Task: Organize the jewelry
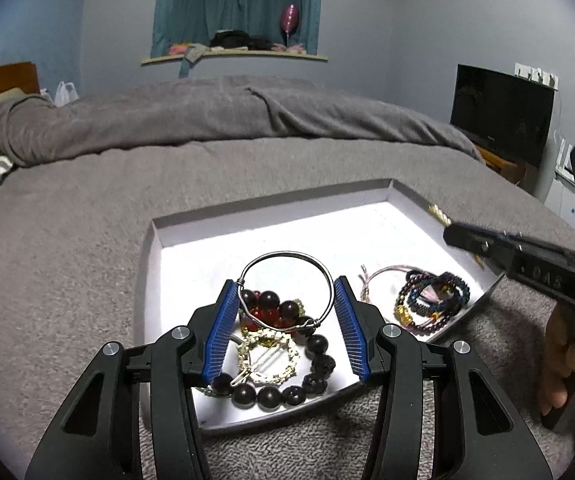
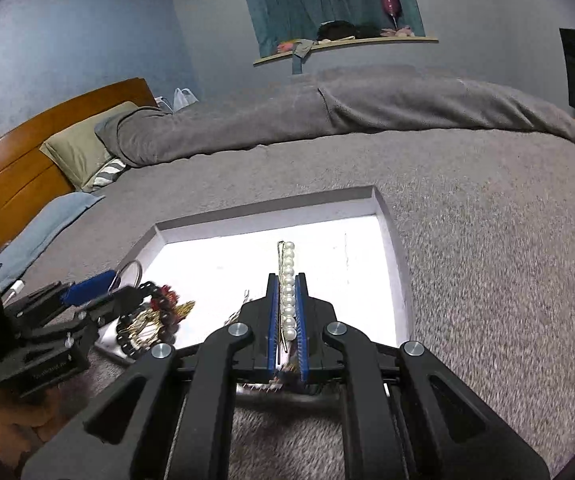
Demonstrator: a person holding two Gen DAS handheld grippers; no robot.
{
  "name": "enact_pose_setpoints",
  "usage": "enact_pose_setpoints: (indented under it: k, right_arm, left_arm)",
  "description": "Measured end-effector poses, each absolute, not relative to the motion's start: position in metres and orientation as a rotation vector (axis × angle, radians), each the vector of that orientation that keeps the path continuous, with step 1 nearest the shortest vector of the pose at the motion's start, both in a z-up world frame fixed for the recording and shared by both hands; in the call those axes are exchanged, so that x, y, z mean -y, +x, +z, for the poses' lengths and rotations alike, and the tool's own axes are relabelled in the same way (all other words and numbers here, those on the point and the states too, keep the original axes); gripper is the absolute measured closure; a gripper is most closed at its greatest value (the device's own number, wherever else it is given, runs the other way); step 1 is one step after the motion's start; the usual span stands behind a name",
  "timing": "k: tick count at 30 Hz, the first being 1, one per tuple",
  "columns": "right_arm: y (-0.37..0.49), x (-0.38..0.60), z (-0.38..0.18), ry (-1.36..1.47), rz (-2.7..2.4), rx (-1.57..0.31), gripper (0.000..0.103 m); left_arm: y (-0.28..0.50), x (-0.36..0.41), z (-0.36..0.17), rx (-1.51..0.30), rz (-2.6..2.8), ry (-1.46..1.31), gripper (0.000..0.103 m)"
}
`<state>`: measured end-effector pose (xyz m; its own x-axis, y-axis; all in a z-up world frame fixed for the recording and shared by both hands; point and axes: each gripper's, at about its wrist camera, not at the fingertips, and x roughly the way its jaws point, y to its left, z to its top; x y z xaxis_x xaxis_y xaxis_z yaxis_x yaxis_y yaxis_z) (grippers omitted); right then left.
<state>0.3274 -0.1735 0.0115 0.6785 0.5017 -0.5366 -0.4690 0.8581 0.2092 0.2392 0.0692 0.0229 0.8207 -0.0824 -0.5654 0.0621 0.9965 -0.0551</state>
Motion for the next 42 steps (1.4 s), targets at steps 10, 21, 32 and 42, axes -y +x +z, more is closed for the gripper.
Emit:
enact_pose_setpoints:
  k: [10,21,32,42]
  right_arm:
    - [0.338,0.165,-0.003,0.018,0.510,-0.682,0.095]
    - [0.324,0.170,0.006,0.017,0.516,-0.641,0.066]
    - [0.291,0.191,0.023,0.033,0.490,-0.535,0.034]
    - [0.243,0.201,0.034,-0.021,0.497,-0.455,0.021]
  left_arm:
    - [0.256,-0.087,0.006,-0.695,-0.084,-0.117,0.052]
    - [0.246,-0.084,0.013,-0.664,-0.076,-0.098,0.026]
    - [0.203,-0.079,0.034,-0.508,-0.020,-0.083,0.007]
    - [0.161,-0.070,0.048,-0.425,-0.007,-0.094,0.006]
